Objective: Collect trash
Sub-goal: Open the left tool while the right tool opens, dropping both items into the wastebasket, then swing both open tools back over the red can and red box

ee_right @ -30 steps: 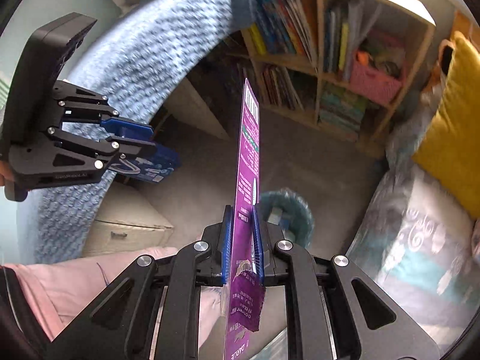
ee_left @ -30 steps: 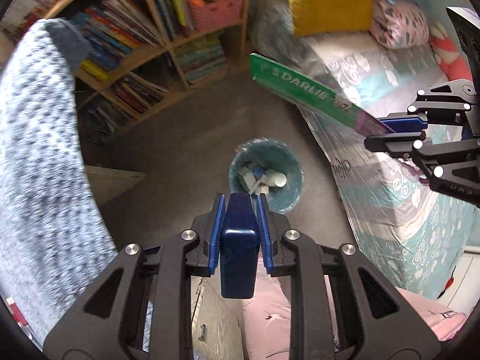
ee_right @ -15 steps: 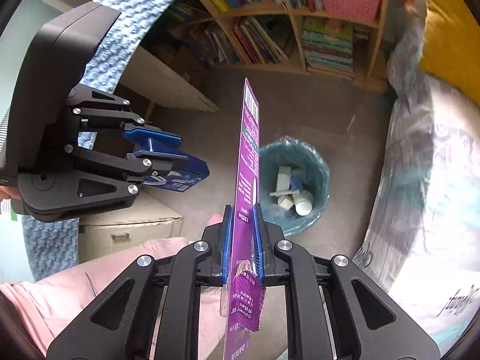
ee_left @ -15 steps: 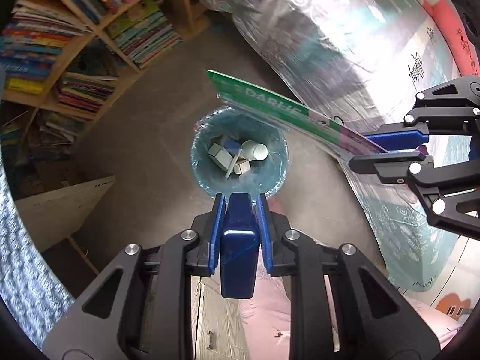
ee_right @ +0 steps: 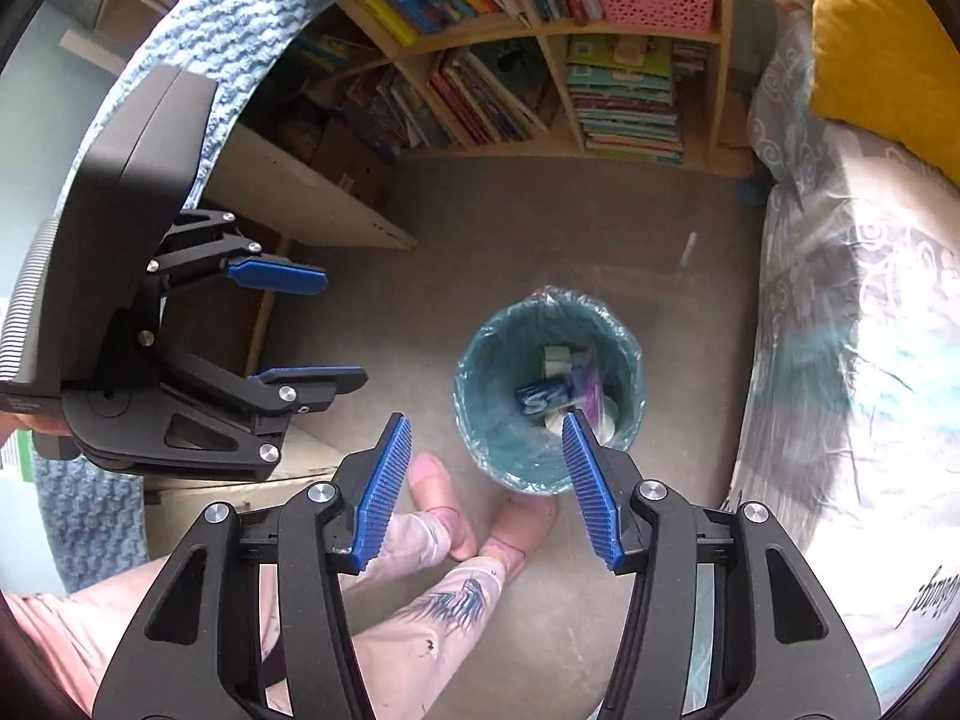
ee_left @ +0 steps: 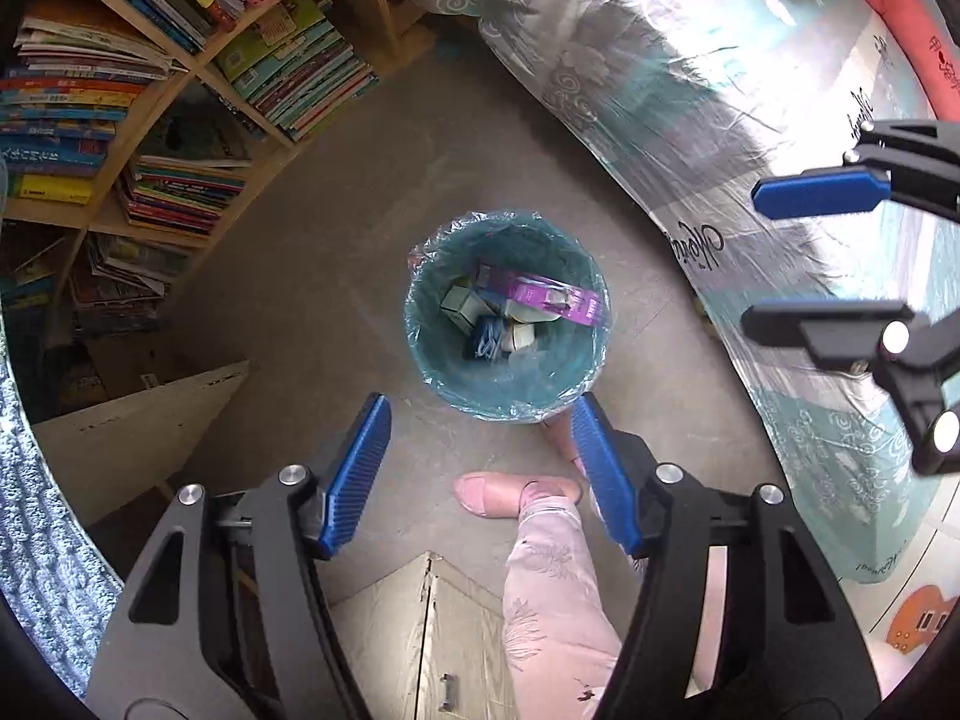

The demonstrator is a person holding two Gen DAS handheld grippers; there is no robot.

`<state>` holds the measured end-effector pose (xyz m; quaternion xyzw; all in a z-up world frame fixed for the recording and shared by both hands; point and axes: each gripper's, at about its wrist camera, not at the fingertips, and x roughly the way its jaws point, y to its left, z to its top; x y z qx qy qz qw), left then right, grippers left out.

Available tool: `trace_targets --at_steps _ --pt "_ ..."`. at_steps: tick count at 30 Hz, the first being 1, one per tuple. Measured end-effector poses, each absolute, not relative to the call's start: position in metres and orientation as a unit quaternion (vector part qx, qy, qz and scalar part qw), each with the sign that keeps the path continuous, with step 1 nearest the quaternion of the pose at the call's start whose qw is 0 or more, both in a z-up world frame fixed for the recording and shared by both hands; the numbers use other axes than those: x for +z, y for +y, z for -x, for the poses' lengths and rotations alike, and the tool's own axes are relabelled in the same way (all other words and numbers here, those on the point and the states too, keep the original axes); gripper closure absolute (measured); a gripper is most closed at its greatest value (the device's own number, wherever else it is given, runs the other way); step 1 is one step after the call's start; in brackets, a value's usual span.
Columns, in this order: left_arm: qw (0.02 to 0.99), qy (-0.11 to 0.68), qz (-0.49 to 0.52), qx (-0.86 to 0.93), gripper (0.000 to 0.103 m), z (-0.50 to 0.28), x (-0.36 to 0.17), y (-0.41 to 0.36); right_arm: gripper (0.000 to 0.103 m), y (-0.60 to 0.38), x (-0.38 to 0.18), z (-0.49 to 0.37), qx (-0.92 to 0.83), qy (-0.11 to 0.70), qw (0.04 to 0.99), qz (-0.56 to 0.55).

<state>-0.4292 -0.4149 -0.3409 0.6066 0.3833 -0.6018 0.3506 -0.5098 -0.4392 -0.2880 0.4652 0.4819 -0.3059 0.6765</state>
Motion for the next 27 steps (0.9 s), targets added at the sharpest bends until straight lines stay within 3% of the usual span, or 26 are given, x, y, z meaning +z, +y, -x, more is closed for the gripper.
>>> trace_targets --at_steps 9,12,14,19,24,27 --pt "0.361 0.389 -0.593 -0.606 0.038 0.417 -0.321 -0.411 0.047 -0.433 -0.273 0.524 -0.317 0.484 0.665 -0.473" --pt "0.369 0.391 -0.587 -0.605 0.037 0.412 -0.312 -0.411 0.037 -0.431 -0.265 0.524 -0.317 0.485 0.666 -0.469" --pt "0.377 0.389 -0.584 -0.605 0.034 0.407 -0.303 -0.411 0.036 -0.431 -0.259 0.523 -0.317 0.487 0.666 -0.467" --pt "0.410 0.366 -0.569 -0.612 0.021 0.391 -0.260 -0.400 0.019 -0.434 -0.232 0.513 -0.316 0.481 0.677 -0.460" --pt "0.452 0.348 -0.549 -0.611 0.010 0.364 -0.204 -0.388 0.015 -0.439 -0.196 0.489 -0.291 0.483 0.707 -0.427" --pt "0.485 0.340 -0.537 -0.601 0.009 0.346 -0.172 -0.383 0.015 -0.445 -0.176 0.469 -0.267 0.491 0.728 -0.396"
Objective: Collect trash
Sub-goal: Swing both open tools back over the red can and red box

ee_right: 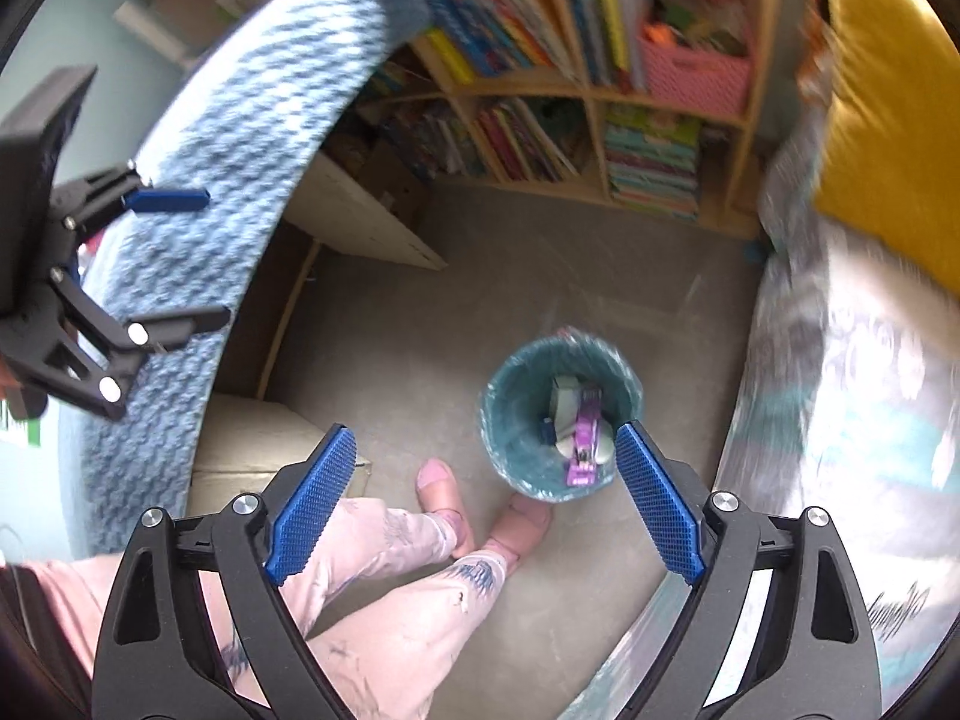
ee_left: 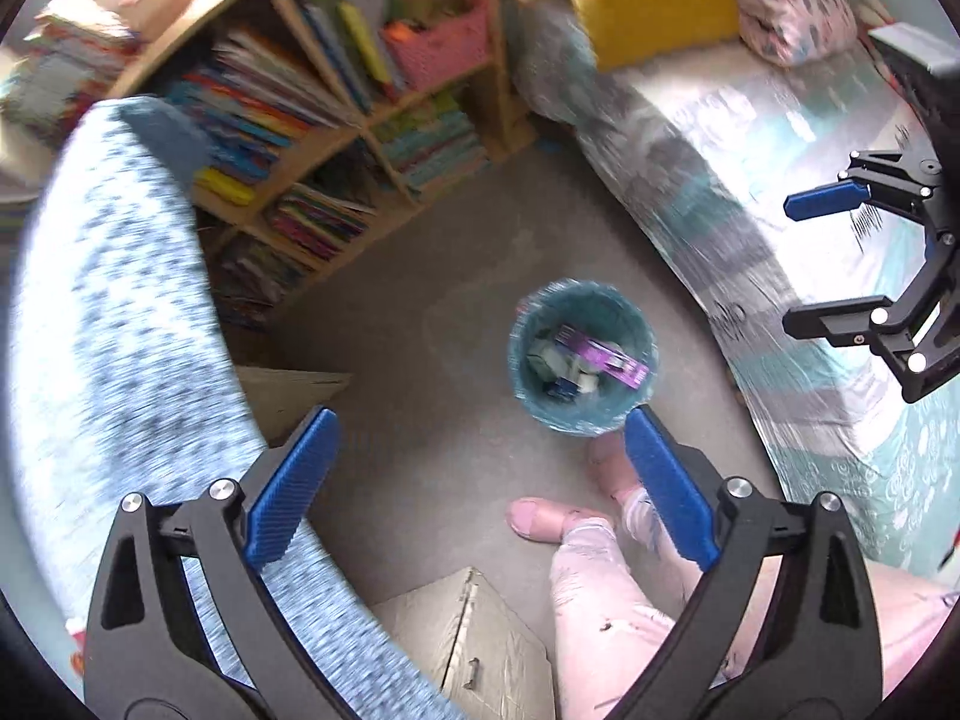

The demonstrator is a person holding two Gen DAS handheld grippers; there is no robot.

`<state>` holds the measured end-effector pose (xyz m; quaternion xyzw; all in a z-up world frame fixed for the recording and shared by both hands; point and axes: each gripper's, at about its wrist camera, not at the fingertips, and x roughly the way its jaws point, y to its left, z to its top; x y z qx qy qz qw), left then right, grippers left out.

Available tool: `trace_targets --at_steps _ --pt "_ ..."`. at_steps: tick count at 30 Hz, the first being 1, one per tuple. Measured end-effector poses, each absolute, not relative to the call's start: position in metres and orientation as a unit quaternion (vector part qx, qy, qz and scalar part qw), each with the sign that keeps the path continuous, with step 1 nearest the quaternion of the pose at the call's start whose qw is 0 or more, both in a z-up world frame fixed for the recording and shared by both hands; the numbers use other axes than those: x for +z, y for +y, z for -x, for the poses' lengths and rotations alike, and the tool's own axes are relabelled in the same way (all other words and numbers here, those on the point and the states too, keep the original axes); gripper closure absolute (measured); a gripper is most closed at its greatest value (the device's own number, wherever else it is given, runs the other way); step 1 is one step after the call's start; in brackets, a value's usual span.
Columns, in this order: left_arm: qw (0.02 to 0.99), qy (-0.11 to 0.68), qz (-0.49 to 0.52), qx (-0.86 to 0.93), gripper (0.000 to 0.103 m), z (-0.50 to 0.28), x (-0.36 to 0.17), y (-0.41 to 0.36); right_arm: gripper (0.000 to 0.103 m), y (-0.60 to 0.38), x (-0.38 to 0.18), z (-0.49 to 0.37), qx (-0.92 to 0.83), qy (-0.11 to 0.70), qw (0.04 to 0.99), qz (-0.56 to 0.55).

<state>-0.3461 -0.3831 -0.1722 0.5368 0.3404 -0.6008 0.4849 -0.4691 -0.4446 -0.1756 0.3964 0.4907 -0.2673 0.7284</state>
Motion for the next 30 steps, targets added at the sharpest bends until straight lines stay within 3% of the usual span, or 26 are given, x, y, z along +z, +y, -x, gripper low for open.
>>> trace_targets --at_steps 16,30 --pt "0.666 0.331 -0.478 -0.467 0.007 0.185 -0.045 -0.280 0.014 -0.449 -0.063 0.301 -0.129 0.480 0.843 -0.206" --pt "0.727 0.351 -0.474 -0.353 0.007 0.037 -0.015 -0.151 0.013 -0.374 -0.024 0.131 0.020 0.477 0.873 -0.102"
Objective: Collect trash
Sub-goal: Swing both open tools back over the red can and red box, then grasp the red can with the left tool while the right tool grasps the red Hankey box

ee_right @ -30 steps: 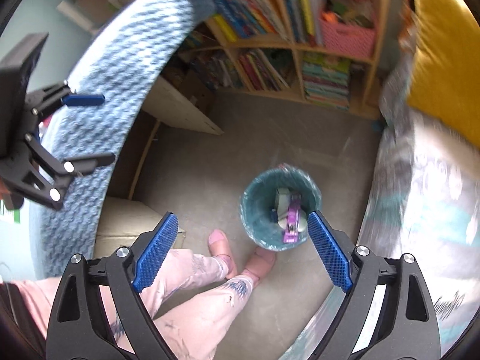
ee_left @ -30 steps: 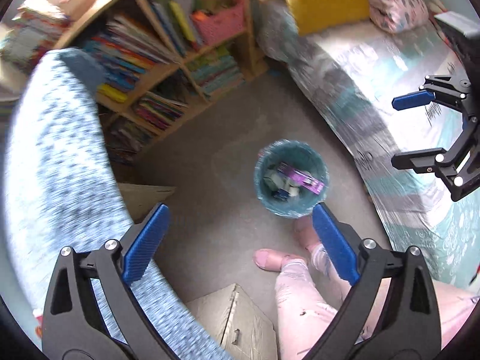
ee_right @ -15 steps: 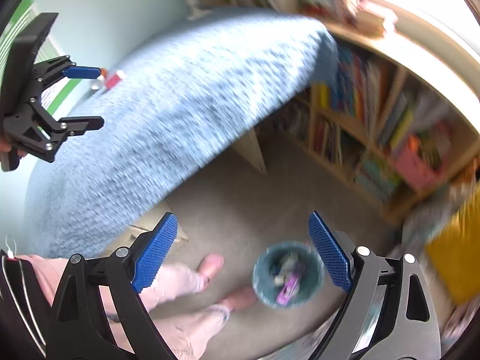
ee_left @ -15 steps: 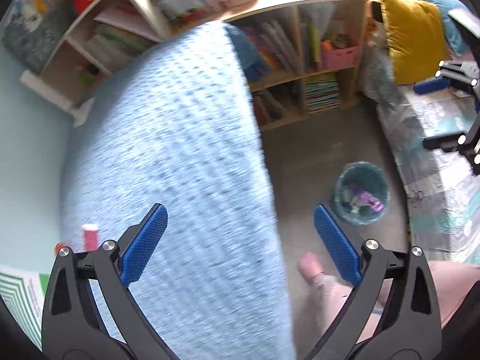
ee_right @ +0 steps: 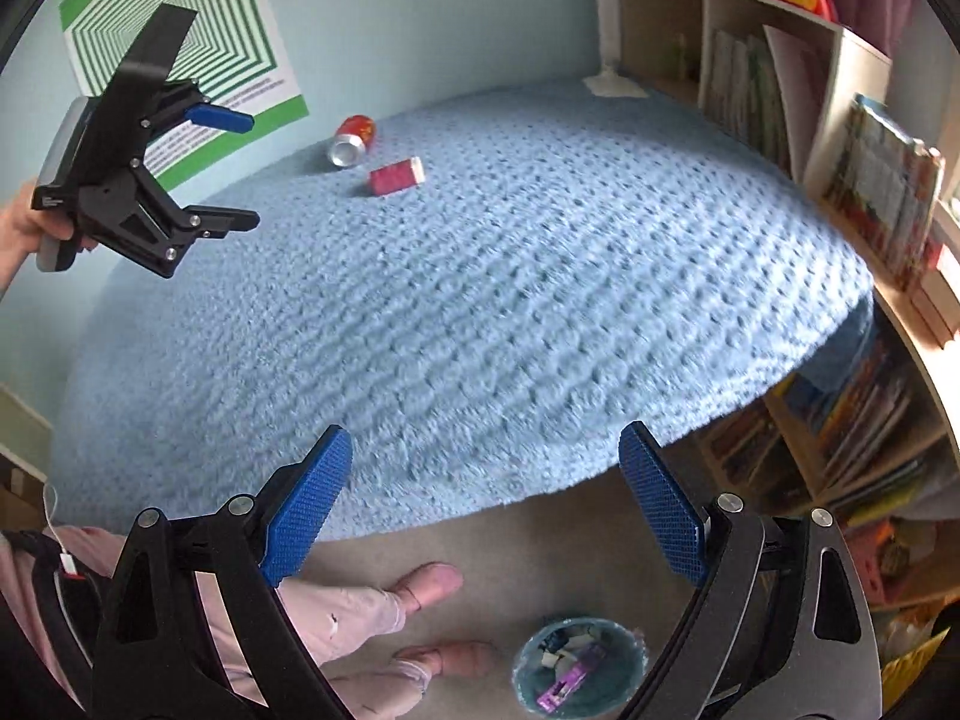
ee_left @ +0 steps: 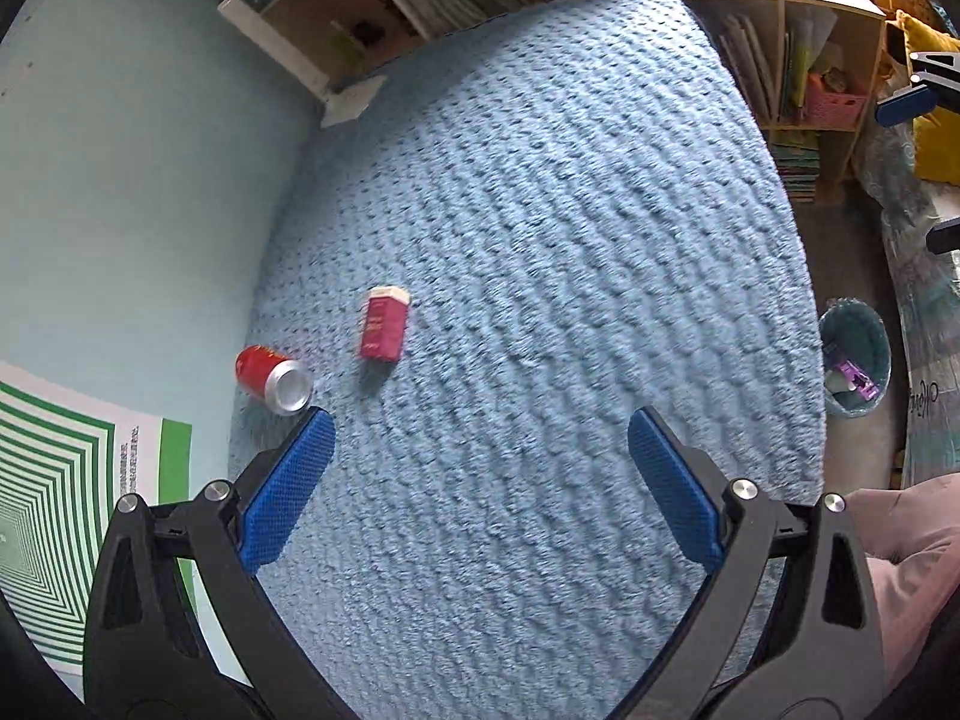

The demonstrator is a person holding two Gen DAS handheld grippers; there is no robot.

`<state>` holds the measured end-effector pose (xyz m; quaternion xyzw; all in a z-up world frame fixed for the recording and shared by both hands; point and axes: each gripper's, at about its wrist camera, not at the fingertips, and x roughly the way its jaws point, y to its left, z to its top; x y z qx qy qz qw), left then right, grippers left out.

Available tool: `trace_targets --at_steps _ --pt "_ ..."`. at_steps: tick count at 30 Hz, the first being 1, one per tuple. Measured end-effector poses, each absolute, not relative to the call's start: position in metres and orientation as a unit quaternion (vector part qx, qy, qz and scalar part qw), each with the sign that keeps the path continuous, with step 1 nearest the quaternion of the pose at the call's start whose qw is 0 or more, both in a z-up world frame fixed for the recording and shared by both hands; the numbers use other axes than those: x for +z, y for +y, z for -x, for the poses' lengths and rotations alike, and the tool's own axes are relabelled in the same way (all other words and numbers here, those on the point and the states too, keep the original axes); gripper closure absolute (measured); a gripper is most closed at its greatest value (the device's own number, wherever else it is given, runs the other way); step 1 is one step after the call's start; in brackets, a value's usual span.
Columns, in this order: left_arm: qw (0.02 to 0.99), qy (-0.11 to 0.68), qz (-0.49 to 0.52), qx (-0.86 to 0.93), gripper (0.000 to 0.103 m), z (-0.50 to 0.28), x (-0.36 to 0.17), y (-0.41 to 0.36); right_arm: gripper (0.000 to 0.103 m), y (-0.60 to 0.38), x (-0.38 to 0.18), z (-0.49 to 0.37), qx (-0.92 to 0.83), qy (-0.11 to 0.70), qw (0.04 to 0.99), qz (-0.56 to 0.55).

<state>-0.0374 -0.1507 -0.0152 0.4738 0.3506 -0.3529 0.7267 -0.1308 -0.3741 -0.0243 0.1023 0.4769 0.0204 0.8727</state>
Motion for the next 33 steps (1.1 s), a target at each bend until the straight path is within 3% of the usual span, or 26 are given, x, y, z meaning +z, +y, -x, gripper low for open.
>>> trace_targets --at_steps 21,33 --pt "0.727 0.388 -0.481 -0.299 0.007 -0.125 -0.046 -0.069 0.013 -0.289 -0.022 -0.075 0.125 0.501 0.856 -0.043" --pt "0.757 0.457 -0.381 -0.270 0.007 -0.193 -0.063 -0.055 0.013 -0.285 -0.040 -0.151 0.166 0.521 0.837 0.000"
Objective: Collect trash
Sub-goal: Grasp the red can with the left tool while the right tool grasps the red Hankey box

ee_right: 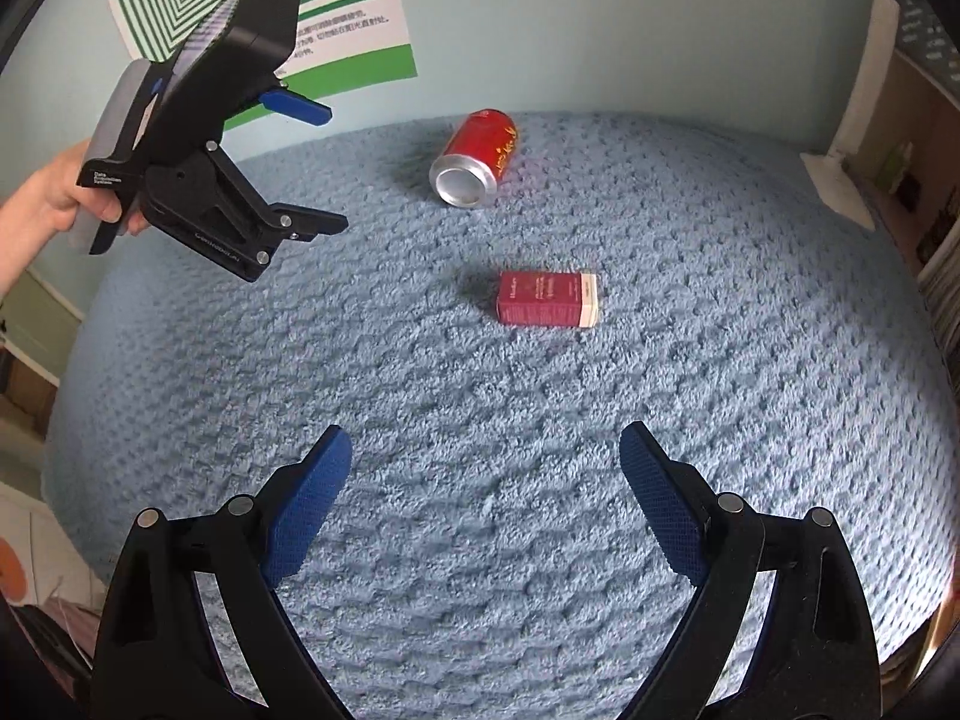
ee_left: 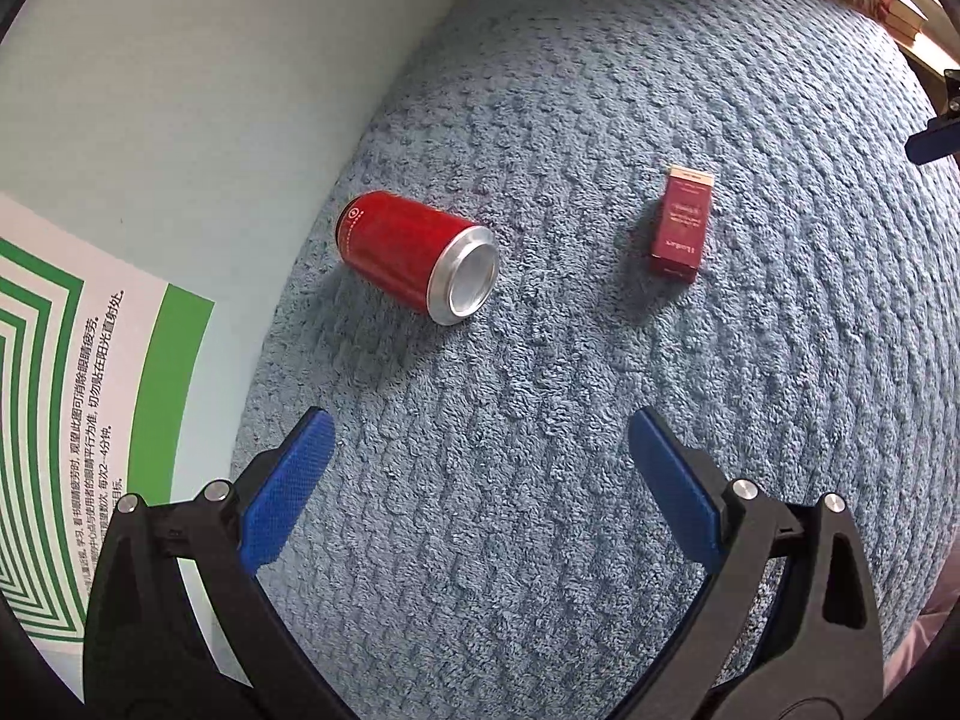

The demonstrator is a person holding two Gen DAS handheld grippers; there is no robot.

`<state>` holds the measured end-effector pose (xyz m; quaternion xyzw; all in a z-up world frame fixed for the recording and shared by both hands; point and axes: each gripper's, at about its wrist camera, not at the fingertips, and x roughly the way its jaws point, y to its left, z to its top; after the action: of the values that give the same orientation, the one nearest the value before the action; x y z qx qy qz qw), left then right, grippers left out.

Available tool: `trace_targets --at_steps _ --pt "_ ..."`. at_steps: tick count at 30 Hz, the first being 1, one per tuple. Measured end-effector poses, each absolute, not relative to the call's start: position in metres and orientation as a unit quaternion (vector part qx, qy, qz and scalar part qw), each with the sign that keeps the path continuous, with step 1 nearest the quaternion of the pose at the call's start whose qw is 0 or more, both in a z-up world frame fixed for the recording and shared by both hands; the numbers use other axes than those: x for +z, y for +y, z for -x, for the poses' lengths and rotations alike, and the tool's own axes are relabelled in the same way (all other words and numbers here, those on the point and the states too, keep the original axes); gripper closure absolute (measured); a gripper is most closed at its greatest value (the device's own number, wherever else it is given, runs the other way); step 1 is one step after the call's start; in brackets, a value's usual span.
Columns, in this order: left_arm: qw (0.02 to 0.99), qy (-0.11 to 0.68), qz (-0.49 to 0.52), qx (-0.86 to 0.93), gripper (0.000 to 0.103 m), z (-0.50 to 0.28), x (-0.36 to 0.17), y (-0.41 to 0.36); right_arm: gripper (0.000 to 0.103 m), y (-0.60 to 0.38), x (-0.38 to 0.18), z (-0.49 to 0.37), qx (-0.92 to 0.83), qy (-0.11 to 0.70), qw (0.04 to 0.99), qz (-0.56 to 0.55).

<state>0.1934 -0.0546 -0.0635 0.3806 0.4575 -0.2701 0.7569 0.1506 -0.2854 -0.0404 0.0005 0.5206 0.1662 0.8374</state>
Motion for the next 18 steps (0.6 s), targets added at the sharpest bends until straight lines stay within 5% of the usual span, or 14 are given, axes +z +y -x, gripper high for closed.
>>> trace_targets --at_steps 18 --pt "0.780 0.560 -0.210 -0.186 0.007 -0.263 -0.082 -0.073 0.013 -0.299 -0.100 -0.281 0.447 0.501 0.719 0.179"
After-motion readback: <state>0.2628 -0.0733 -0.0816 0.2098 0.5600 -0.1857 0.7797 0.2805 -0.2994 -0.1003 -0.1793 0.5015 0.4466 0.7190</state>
